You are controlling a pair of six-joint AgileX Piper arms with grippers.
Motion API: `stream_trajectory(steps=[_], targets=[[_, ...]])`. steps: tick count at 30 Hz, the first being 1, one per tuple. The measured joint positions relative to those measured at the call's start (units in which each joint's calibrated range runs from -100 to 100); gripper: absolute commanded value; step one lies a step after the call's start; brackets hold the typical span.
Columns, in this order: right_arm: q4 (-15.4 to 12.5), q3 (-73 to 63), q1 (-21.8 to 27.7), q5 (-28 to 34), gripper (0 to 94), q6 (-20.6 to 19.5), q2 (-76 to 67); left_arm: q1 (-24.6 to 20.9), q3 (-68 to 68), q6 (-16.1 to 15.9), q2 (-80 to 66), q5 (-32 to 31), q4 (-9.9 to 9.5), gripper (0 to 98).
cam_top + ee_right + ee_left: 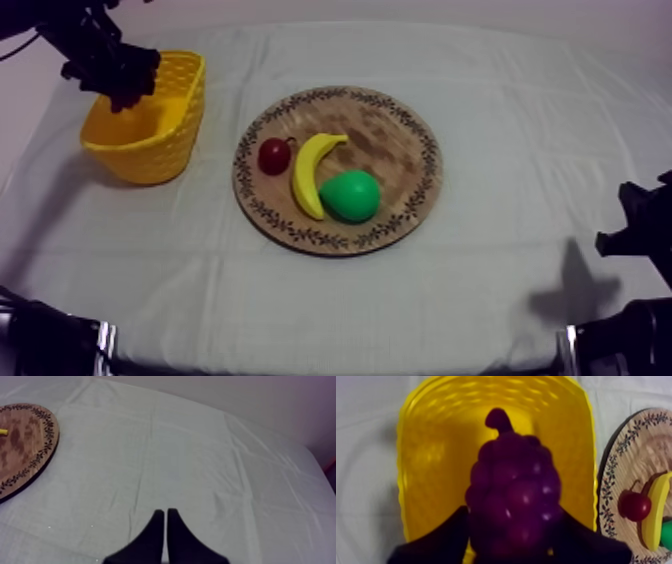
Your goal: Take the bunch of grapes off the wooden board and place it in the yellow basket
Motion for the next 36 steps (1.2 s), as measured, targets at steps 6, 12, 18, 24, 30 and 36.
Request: stream_trajectory(steps=[6,12,18,24,30,36], targets=[[0.0,0.0,0.0,0.0,0.2,0.0,0.0,0.2,1.3,0.8,-2.2,-0.5,-0.18,94.4],[0.0,0.0,0.0,0.0,0.2,0.0,0.0,0.1,3.9,1.2,-4.3,-2.1,-0.24,93.2],[0.0,0.0,0.0,0.0,0.2,0.0,0.0,0.3,7.9,1.5,-7.8,-5.2,-0.05,76.8],[0.0,0.0,0.0,0.0,0.2,0.0,0.0,1.1,13.4,1.6,-13.5,-10.6,0.0,44.6],[0.0,0.0,0.0,0.0,0.2,0.0,0.0,0.8,19.9,1.7,-20.3,-16.4,0.07,10.7],[0.0,0.0,0.0,0.0,0.2,0.0,0.0,0.6,27.0,0.1,-28.2,-21.5,0.02,1.3]])
